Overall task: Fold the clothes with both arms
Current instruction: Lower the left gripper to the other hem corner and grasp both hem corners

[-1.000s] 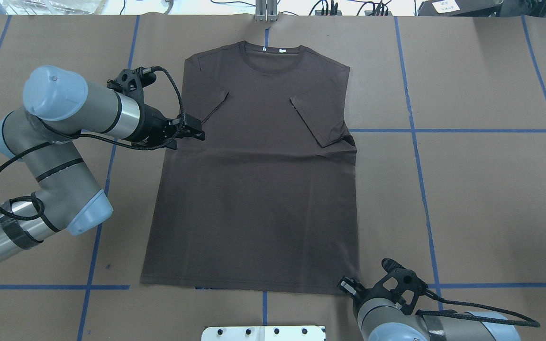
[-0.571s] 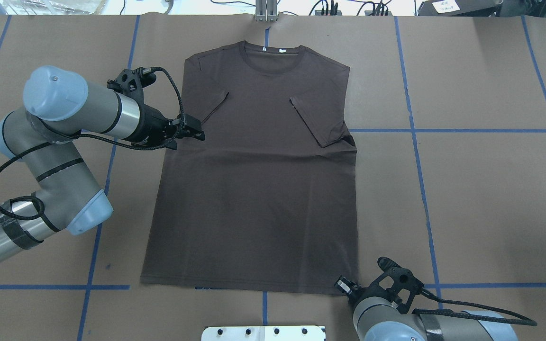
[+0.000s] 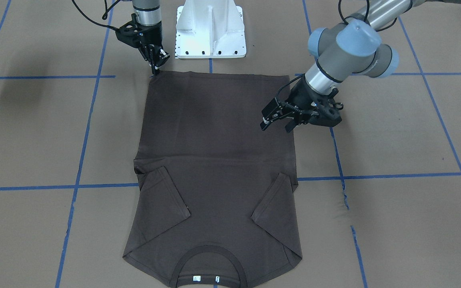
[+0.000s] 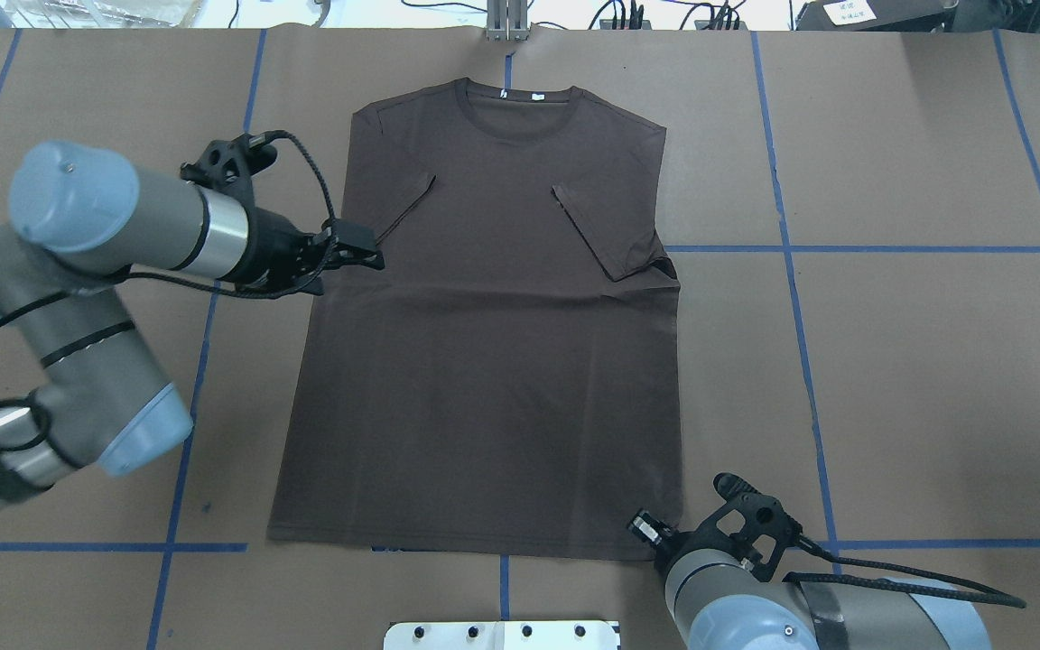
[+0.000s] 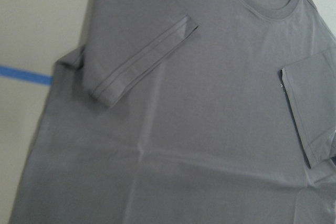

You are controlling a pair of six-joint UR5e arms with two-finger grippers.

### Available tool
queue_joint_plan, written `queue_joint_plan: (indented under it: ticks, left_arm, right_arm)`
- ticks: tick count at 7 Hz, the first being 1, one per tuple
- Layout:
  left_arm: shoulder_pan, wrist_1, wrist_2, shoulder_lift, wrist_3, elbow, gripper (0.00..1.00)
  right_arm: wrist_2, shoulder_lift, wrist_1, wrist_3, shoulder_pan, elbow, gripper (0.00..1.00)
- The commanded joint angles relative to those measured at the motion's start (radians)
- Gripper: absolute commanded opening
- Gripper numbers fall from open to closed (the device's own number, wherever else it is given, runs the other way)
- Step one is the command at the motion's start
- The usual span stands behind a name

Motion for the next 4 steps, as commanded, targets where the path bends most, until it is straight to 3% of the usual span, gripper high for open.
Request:
queue_joint_plan:
  ticks: [1, 3, 4]
  left_arm:
    - [0.151, 0.035, 0.187, 0.302, -0.066, -0.296, 0.94]
    - [0.356, 0.096, 0.388, 0.388, -0.180, -0.327, 0.93]
    - [0.416, 0.159, 0.423, 0.376, -0.222, -0.325, 0.90]
  right_arm:
    - [0.004, -0.012, -0.002, -0.011, 0.029, 0.018, 0.00]
    - [0.004, -0.018, -0.004, -0.011, 0.035, 0.024, 0.00]
    - [0.004, -0.018, -0.004, -0.012, 0.032, 0.019, 0.00]
